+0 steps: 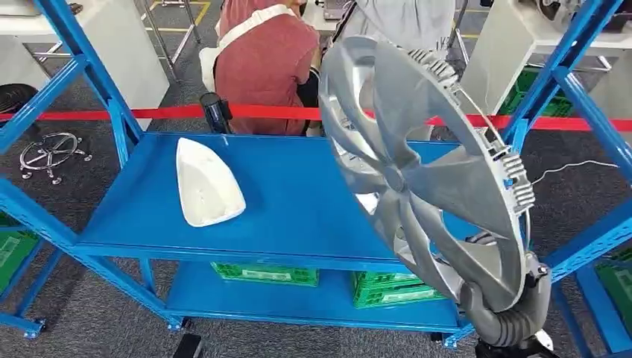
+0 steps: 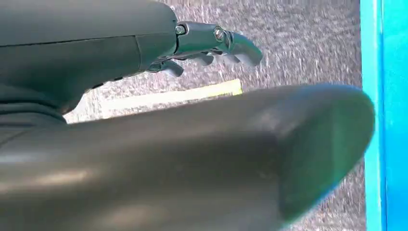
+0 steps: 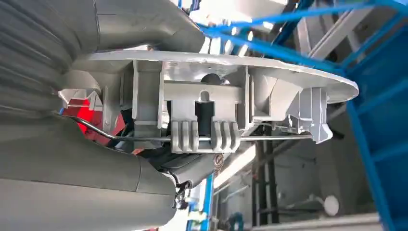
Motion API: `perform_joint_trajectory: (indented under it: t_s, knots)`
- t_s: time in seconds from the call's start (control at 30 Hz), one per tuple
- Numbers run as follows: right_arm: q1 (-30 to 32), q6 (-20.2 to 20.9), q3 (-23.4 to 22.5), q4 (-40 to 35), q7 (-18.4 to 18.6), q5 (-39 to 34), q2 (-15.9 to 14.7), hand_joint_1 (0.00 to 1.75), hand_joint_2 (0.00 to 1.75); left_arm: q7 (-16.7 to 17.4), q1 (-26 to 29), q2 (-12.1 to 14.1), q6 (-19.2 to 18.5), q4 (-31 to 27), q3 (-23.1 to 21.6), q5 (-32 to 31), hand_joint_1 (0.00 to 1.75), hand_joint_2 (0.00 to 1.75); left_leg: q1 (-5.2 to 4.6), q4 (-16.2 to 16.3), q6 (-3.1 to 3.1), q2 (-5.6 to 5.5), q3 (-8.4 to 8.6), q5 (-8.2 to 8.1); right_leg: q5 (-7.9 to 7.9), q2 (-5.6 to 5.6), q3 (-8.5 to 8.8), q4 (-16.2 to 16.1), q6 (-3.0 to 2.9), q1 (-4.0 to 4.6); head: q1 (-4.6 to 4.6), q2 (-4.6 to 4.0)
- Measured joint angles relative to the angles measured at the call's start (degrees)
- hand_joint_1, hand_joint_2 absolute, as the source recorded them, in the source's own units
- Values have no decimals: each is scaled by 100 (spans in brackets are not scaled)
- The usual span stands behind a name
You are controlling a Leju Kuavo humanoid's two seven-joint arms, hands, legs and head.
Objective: Take the parts from the cabinet and place them on the table.
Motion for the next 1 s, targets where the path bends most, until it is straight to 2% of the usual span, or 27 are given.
perform_joint_trajectory:
  t_s: [0.03, 0.07, 0.1, 0.13, 0.17, 0.2, 0.23, 0.27, 0.3, 0.33, 0.37, 0.4, 0.43, 0.47, 0.5, 0.53, 0.6, 0.63, 0.67, 0.7, 0.73, 0.77, 0.8, 0.83, 0.87, 0.97, 1.0]
  knots:
    - [-14, 0, 2, 7, 0, -2, 2, 175, 175, -2, -5, 2, 9, -2, 0, 2, 0, 0, 1, -2, 37, -1, -56, 43, -271, -4, -92, 225, 7, 17, 22, 0]
    - [-41, 2, 11, 22, 0, -4, 2, 175, 175, -2, -3, 0, 9, -4, -2, 2, 0, 0, -5, 9, 57, 3, -114, 84, -604, -3, -250, 658, 26, 17, 48, 0]
    - [-62, 9, 13, 46, 0, -2, 2, 175, 175, -2, 6, -7, 9, -2, -2, 2, 0, 0, -19, 24, 69, 10, -179, 122, -854, -2, -390, 1091, 43, 20, 53, 0]
    - [-77, 18, 13, 68, 0, -2, 2, 175, 175, -2, 14, -11, 9, 0, -2, 0, 0, 0, -31, 42, 73, 12, -243, 154, -1009, -2, -481, 1434, 50, 24, 57, 0]
    - [-90, 20, 13, 92, 0, 2, 2, 175, 175, -2, 19, -11, 9, 2, -4, -4, 0, 0, -38, 65, 73, 14, -310, 183, -1038, -3, -473, 1583, 47, 30, 59, 0]
    - [-103, 33, 13, 113, 0, 5, 2, 175, 175, -2, 20, -11, 11, 2, -2, -11, 0, 0, -40, 94, 71, 15, -367, 205, -948, -3, -337, 1470, 35, 37, 59, 0]
    - [-122, 59, 13, 127, 0, 13, 2, 175, 175, -2, 17, -9, 15, 2, -4, -24, 0, 0, -43, 126, 62, 15, -421, 222, -764, -4, -48, 1084, 15, 45, 61, 0]
    - [-146, 72, 13, 138, 0, 18, 2, 175, 175, -2, 13, -11, 15, 2, -4, -33, 0, 0, -44, 155, 56, 14, -462, 239, -579, -4, 318, 545, -11, 55, 64, 0]
    - [-169, 72, 13, 140, 0, 18, 2, 175, 175, -2, 8, -11, 15, 2, -4, -42, 0, 0, -47, 184, 40, 12, -489, 250, -518, -5, 636, 66, -52, 71, 66, 0]
    - [-193, 85, 15, 144, 0, 20, 2, 175, 175, -2, 7, -13, 15, 0, -4, -48, 0, 0, -58, 191, 2, 12, -517, 277, -643, -5, 697, -51, -105, 105, 59, 0]
    - [-191, 90, 15, 142, 0, 13, 2, 175, 175, -4, 4, -13, 15, 2, -4, -55, 0, 0, -53, 189, -35, 7, -517, 301, -489, -1, 641, -20, -134, 140, 68, 0]
    - [-200, 103, 15, 146, 0, 15, 2, 175, 175, -4, -1, -15, 15, 2, -7, -55, 0, 0, -51, 194, -68, 6, -526, 323, -537, -2, 642, -94, -178, 144, 79, 0]
    - [-209, 111, 18, 151, 0, 13, 2, 175, 175, -4, -1, -20, 15, 2, -7, -57, 0, 0, -46, 164, -111, 6, -532, 368, -503, 0, 612, -80, -208, 153, 74, 0]
    - [-213, 111, 17, 153, 0, 9, 2, 175, 175, -4, 1, -20, 15, 2, -9, -57, 0, 0, -68, 147, -150, 2, -547, 413, -440, -4, 592, -122, -253, 120, 77, 0]
    - [-223, 120, 17, 160, 0, 2, 2, 175, 175, -7, 0, -4, 17, 2, -7, -55, 0, 0, -47, 199, -167, -10, -580, 365, -367, -30, 564, -167, -286, 74, 83, 0]
    - [-231, 133, 20, 168, 0, 0, 2, 175, 175, -5, 0, -4, 20, 2, -7, -55, 0, 0, -58, 346, -191, -15, -656, 127, -309, -25, 502, -180, -324, 71, 59, 0]
    - [-244, 138, 26, 177, 0, -4, 2, 175, 175, -7, -7, -4, 20, 0, -7, -55, 0, 0, -19, 1129, -256, -11, -909, -497, -211, -28, 365, -173, -338, 66, 2, 0]
    - [-252, 138, 24, 199, 0, -2, 2, 175, 175, -7, -4, -4, 20, 2, -9, -57, 0, 0, -8, 1530, -284, -11, -1003, -704, -160, -30, 297, -170, -335, 67, 5, 0]
    - [-263, 140, 26, 216, 2, 0, 2, 175, 175, -7, 0, -4, 20, 2, -9, -57, 0, 0, 2, 1761, -301, -10, -1024, -753, -112, -31, 233, -164, -328, 66, -2, 0]
    - [-265, 142, 28, 232, 0, 2, 2, 175, 175, -4, 0, -4, 22, 2, -9, -63, 0, 0, 16, 1763, -310, -10, -940, -655, -64, -32, 166, -156, -314, 64, -6, 0]
    - [-265, 149, 28, 249, 2, 5, 2, 175, 175, -4, -4, -4, 22, 2, -9, -66, 0, 0, 32, 1535, -319, -9, -741, -457, -15, -32, 97, -145, -294, 60, -9, 0]
    - [-265, 157, 28, 258, 2, 5, 2, 175, 175, -7, -10, 0, 22, 0, -9, -68, 0, 0, 47, 1065, -319, -8, -405, -226, 33, -32, 27, -133, -268, 50, -9, 0]
    - [-264, 164, 28, 264, 2, -2, 2, 175, 175, -7, -21, 2, 22, 0, -9, -68, 0, 0, 56, 553, -322, -8, -50, -120, 76, -31, -22, -120, -237, 43, -11, 0]
    - [-258, 171, 28, 265, 0, -9, 2, 175, 175, -4, -45, 0, 22, 0, -13, -70, 0, 0, 56, 61, -307, -16, 234, -312, 117, -30, -54, -106, -194, 54, -24, 0]
    - [-263, 173, 31, 269, 0, -17, 2, 175, 175, -11, -48, 0, 22, 0, -15, -70, 0, 0, 6, 29, -229, -47, 281, -261, 161, -29, -50, -109, -154, 58, -13, 0]
    - [-267, 173, 35, 278, 0, -26, 2, 175, 175, -9, -39, 0, 24, 2, -17, -72, 0, 0, -27, 22, -83, -51, 164, -194, 305, -28, -34, -177, -19, 36, -2, 0]
    - [-265, 173, 37, 282, 2, -22, 2, 175, 175, -13, -39, 0, 24, 2, -17, -72, 0, 0, 9, -18, 6, -21, 112, -100, 293, -25, -69, -159, 16, 14, -4, 0]
